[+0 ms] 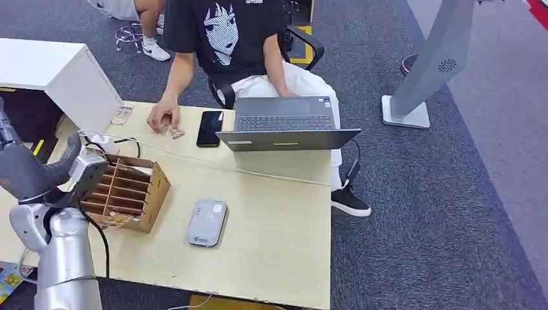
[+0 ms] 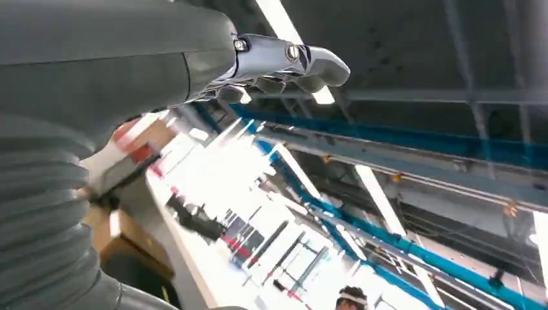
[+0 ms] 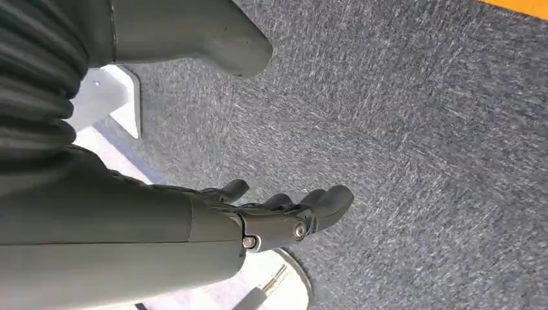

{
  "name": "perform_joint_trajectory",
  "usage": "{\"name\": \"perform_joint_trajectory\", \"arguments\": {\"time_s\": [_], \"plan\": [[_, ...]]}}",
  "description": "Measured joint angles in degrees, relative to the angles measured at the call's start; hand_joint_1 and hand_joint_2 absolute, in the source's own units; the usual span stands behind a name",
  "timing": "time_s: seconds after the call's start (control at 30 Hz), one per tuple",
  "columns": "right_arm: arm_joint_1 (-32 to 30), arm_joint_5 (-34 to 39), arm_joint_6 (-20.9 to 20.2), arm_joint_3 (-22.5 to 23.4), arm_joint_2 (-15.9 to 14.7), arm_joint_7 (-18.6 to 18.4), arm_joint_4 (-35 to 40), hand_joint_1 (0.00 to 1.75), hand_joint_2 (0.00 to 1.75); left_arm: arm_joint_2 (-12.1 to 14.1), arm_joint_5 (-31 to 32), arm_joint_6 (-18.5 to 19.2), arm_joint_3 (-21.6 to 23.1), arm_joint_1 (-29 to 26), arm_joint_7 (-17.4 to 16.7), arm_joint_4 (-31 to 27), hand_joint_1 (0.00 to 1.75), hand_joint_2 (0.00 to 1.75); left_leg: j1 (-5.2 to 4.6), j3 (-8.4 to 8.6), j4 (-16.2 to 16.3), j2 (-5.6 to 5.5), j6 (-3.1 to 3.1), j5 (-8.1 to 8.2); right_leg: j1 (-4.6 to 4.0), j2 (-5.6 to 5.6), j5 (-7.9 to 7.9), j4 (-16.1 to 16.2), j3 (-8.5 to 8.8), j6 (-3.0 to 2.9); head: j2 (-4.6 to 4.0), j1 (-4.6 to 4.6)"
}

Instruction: Pass the card to the sensor for recognition and then transmit it.

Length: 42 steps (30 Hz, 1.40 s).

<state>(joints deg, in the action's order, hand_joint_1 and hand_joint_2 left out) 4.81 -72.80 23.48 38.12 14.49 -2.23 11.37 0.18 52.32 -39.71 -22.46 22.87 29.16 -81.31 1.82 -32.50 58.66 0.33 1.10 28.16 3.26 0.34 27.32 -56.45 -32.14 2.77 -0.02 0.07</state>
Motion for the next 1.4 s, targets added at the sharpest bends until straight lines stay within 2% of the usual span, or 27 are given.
{"name": "perform_joint_trajectory", "arguments": {"time_s": [0.07, 0.1, 0.13, 0.2, 0.27, 0.4, 0.5, 0.6, 0.67, 0.7, 0.8, 0.9, 0.97, 1.17, 1.23, 1.3, 1.4], "plan": [[-0.34, 1.0, 0.57, 0.04, 0.0, 0.24, 0.0, 0.0, 1.75, 2.52, -3.85, 3.52, 6.75, 0.47, -8.03, -3.11, 0.0, 1.75, 0.0, 0.0, 0.0, -0.03, 0.0, 0.0, 0.0, -0.03, 0.0, 0.0, 0.02, 0.0, 0.0, -0.02], [-0.52, 1.51, 0.76, 0.13, 0.0, 0.42, 0.0, 0.0, 1.75, 4.09, -5.9, 7.11, 10.36, 0.86, -11.54, -5.2, 0.0, 1.75, 0.0, -0.02, 0.0, -0.05, 0.0, -0.01, 0.0, -0.05, 0.0, 0.0, 0.03, 0.0, 0.0, 0.0], [-0.69, 1.79, 0.94, 0.2, 0.0, 0.57, 0.0, 0.0, 1.75, 5.3, -7.22, 9.97, 13.2, 1.37, -13.66, -6.87, 0.0, 1.75, 0.0, -0.04, 0.0, -0.07, -0.02, -0.02, 0.0, -0.08, 0.0, 0.0, 0.05, 0.0, 0.0, 0.02], [-1.02, 2.36, 1.27, 0.26, 0.0, 0.74, 0.0, 0.0, 1.75, 7.19, -10.25, 13.51, 17.66, 2.44, -15.7, -9.53, 0.0, 1.75, 0.0, -0.04, 0.0, -0.03, -0.02, -0.02, 0.0, -0.05, 0.0, 0.0, 0.06, 0.0, 0.0, 0.02], [-1.25, 2.47, 1.33, 0.52, 0.0, 0.35, 0.0, 0.0, 1.75, 8.65, -16.28, 17.8, 20.83, 3.17, -16.84, -11.79, 0.0, 1.75, -0.01, -0.03, 0.0, 0.04, -0.02, -0.02, 0.0, 0.03, -0.02, 0.0, 0.04, -0.01, 0.0, 0.0], [-1.37, 2.47, 1.4, 0.68, 0.04, -0.15, 0.0, 0.0, 1.75, 10.58, -27.24, 23.81, 23.84, 4.05, -17.34, -15.65, 0.0, 1.75, -0.01, -0.03, 0.0, 0.01, -0.02, -0.02, 0.0, 0.0, -0.02, 0.0, 0.03, -0.01, 0.0, 0.0], [-1.44, 3.14, 1.42, 0.96, 0.07, -0.13, 0.0, 0.0, 1.75, 12.69, -35.26, 31.98, 25.21, 4.08, -19.7, -18.03, 0.0, 1.75, 0.0, -0.03, 0.0, 0.02, -0.02, -0.02, 0.0, 0.01, -0.02, -0.01, 0.02, -0.01, 0.0, 0.0], [-1.63, 3.43, 1.53, 1.2, 0.07, 0.18, 0.0, 0.0, 1.75, 14.6, -38.66, 36.27, 25.82, 4.12, -21.19, -18.95, 0.0, 1.75, 0.0, -0.03, 0.0, 0.02, -0.02, -0.02, 0.0, 0.01, -0.02, -0.01, 0.02, -0.01, 0.0, 0.0], [-1.67, 3.98, 1.53, 1.64, 0.07, 0.66, 0.0, 0.0, 1.75, 17.64, -42.38, 44.19, 26.5, 4.4, -25.61, -18.95, 0.0, 1.75, 0.0, -0.02, 0.0, 0.03, -0.01, -0.03, 0.0, 0.02, -0.02, -0.02, 0.02, -0.01, 0.0, 0.0], [-1.76, 4.39, 1.51, 1.9, 0.07, 0.81, 0.0, 0.0, 1.75, 20.31, -45.46, 49.36, 26.96, 4.44, -27.43, -18.77, 0.0, 1.75, 0.0, -0.02, -0.01, 0.09, -0.01, -0.03, 0.0, 0.07, -0.02, -0.03, -0.02, -0.01, 0.0, -0.04], [-2.11, 4.39, 1.44, 2.27, 0.05, 0.83, 0.0, 0.0, 1.75, 25.89, -50.89, 56.12, 27.16, 4.67, -28.81, -17.99, 0.0, 1.75, 0.02, -0.02, -0.01, 0.17, 0.0, -0.03, -0.01, 0.17, -0.02, -0.05, -0.05, -0.01, 0.0, 0.0], [-2.21, 4.24, 1.42, 2.58, 0.07, 0.83, 0.0, 0.0, 1.75, 30.36, -52.52, 58.12, 27.16, 4.68, -29.08, -17.2, 0.0, 1.75, 0.02, -0.03, -0.01, 0.14, 0.0, -0.03, -0.01, 0.15, -0.02, -0.05, -0.07, -0.01, 0.0, -0.02], [-2.18, 4.24, 1.42, 2.67, 0.07, 0.83, 0.0, 0.0, 1.75, 32.16, -52.65, 58.29, 27.15, 4.67, -29.16, -16.89, 0.0, 1.75, 0.02, -0.05, -0.01, 0.13, 0.0, -0.03, -0.01, 0.14, -0.01, -0.04, -0.06, -0.01, 0.0, 0.0], [-2.19, 4.24, 1.4, 2.84, 0.07, 0.83, 0.0, 0.0, 1.75, 34.53, -52.56, 58.4, 27.18, 4.67, -29.32, -16.52, 0.0, 1.75, 0.0, -0.06, 0.0, 0.13, -0.01, -0.03, 0.0, 0.14, -0.02, -0.02, -0.05, -0.01, 0.0, 0.02], [-2.19, 4.13, 1.35, 2.84, 0.07, 0.83, 0.0, 0.0, 1.75, 35.23, -53.28, 59.47, 27.24, 4.64, -29.54, -16.45, 0.0, 1.75, 0.01, -0.08, -0.01, 0.13, 0.0, -0.03, 0.0, 0.14, -0.03, -0.05, -0.03, -0.02, 0.0, 0.02], [-2.19, 4.02, 1.16, 2.84, 0.07, 0.81, 0.0, 0.0, 1.75, 38.17, -55.31, 62.11, 27.42, 4.2, -29.34, -16.45, 0.0, 1.75, 0.02, -0.06, -0.01, 0.22, 0.0, -0.03, -0.01, 0.22, -0.03, -0.07, -0.04, -0.02, 0.0, 0.0], [-2.28, 4.06, 0.72, 2.95, 0.04, 0.57, 0.0, 0.0, 1.75, 45.47, -55.99, 64.83, 27.33, 2.05, -27.96, -16.52, 0.0, 1.75, 0.07, -0.07, -0.03, 0.39, 0.03, -0.01, -0.06, 0.38, -0.01, -0.16, -0.15, -0.04, 0.0, 0.0]]}}
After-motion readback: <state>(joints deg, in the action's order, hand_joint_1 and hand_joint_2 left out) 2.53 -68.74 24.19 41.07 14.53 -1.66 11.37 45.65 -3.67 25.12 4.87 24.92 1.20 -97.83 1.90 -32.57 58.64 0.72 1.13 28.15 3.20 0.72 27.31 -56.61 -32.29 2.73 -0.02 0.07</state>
